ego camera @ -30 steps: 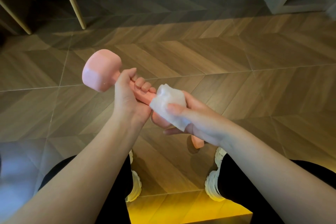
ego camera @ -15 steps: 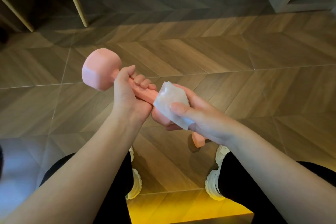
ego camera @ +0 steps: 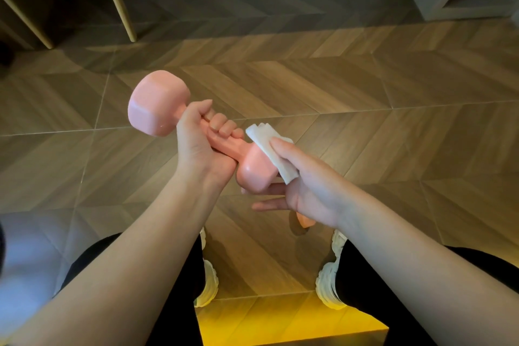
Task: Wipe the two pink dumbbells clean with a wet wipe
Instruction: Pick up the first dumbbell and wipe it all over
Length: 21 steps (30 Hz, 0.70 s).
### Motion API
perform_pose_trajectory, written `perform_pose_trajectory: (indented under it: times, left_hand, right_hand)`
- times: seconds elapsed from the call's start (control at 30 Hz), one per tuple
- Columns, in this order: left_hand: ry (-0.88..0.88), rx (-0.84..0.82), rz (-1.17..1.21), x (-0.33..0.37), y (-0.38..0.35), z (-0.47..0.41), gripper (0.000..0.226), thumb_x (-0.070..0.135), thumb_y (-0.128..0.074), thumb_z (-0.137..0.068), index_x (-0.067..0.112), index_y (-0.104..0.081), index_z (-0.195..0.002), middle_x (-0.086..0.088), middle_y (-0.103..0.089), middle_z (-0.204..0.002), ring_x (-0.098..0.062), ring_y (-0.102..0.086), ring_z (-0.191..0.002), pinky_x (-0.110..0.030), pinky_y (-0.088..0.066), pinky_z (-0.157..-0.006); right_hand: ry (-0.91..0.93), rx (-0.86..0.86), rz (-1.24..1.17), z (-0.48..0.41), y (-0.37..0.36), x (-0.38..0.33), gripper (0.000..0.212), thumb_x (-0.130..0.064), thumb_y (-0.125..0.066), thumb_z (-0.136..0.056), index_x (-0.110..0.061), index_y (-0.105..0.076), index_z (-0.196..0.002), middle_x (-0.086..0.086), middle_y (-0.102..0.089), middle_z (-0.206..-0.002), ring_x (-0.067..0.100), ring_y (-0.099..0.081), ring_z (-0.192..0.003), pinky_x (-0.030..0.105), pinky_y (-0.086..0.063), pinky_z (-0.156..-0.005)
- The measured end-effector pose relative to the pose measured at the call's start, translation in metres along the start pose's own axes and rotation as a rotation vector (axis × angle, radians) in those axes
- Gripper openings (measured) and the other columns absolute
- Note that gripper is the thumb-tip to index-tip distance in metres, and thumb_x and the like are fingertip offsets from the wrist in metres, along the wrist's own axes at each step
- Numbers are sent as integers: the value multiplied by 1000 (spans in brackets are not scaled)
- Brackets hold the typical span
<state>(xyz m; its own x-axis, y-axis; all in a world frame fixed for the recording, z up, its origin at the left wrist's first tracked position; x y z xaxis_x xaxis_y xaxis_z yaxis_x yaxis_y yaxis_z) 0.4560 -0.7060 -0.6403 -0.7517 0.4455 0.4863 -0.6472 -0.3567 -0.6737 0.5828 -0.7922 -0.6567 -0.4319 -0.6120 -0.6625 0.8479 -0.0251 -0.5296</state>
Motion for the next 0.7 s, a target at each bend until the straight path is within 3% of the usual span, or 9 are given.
perform_pose_trajectory:
  times: [0.13, 0.23, 0.37, 0.47, 0.57, 0.7]
  left_hand:
    - [-23, 30, 26, 2, 1, 0, 31, 17, -53, -89, 19, -38, -63, 6, -36, -52, -10, -38, -45, -23, -39, -53]
    - [-41, 90, 30, 4, 0, -1, 35, 17, -53, -92, 20, -32, -64, 7, -26, -51, -9, -29, -41, -21, -33, -46]
    - [-49, 99, 34, 5, -2, -1, 36, 15, -50, -91, 21, -29, -62, 7, -23, -50, -11, -24, -40, -19, -30, -41]
    - [-64, 91, 3, 8, -2, -2, 34, 15, -47, -90, 21, -28, -63, 7, -21, -50, -12, -21, -41, -21, -28, -43]
    - [-76, 99, -14, 9, 1, -1, 33, 14, -46, -89, 21, -28, -62, 7, -20, -49, -12, -20, -40, -21, -27, -42]
    - [-77, 84, -14, 6, 1, 0, 35, 13, -45, -89, 20, -28, -60, 6, -20, -48, -12, -20, -39, -21, -27, -41]
  right_hand:
    - [64, 8, 10, 0, -3, -4, 57, -31, -72, -84, -18, -51, -136, 14, -64, -124, 30, -64, -105, 50, -56, -88]
    - [129, 124, 100, -3, -7, -3, 54, -28, -77, -81, -20, -55, -131, 8, -67, -124, 28, -68, -108, 47, -59, -85]
    - [183, 221, 157, -6, -14, 0, 36, -42, -60, -95, -26, -57, -127, 9, -68, -120, 26, -69, -104, 42, -60, -80]
    - [152, 112, 145, -5, -12, -6, 33, -34, -54, -100, -25, -55, -132, 13, -65, -127, 24, -66, -105, 49, -56, -89]
    - [138, 28, 139, -2, -10, -6, 44, -23, -65, -93, -21, -52, -135, 10, -63, -130, 23, -65, -109, 45, -56, -87]
    - [163, 224, 194, -5, -13, 2, 48, -34, -75, -84, -25, -56, -126, 3, -67, -120, 20, -68, -106, 43, -60, -85]
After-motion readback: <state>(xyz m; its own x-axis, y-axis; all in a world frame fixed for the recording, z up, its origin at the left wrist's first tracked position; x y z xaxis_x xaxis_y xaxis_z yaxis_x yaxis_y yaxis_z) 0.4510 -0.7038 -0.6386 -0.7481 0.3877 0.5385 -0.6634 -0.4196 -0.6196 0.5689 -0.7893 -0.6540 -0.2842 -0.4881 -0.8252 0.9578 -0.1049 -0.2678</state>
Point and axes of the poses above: each hand's wrist, its own z-axis away from the middle knuckle, its own y-axis out of the back of the hand, x = y × z, the point moved 2 cm from there along -z, towards the middle knuckle
